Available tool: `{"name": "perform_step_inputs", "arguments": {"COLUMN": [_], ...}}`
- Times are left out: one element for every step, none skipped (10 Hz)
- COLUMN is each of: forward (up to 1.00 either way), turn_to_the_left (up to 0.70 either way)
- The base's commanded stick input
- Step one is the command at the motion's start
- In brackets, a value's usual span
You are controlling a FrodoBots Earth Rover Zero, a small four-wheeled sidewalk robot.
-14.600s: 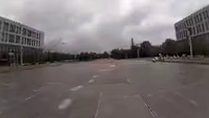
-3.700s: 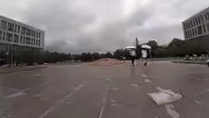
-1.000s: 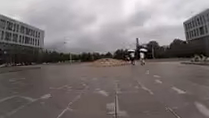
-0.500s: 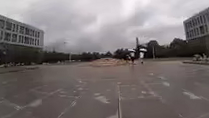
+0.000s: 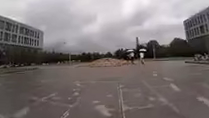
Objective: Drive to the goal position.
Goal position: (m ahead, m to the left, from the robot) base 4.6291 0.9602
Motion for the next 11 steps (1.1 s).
{"name": "perform_step_inputs", "arguments": {"forward": [0.70, 0.70, 0.70, 0.70, 0.70, 0.70, 0.70, 0.70, 0.70, 0.70, 0.70], "turn_to_the_left": [0.00, 0.00, 0.00, 0.00, 0.00, 0.00, 0.00, 0.00, 0.00, 0.00, 0.00]}}
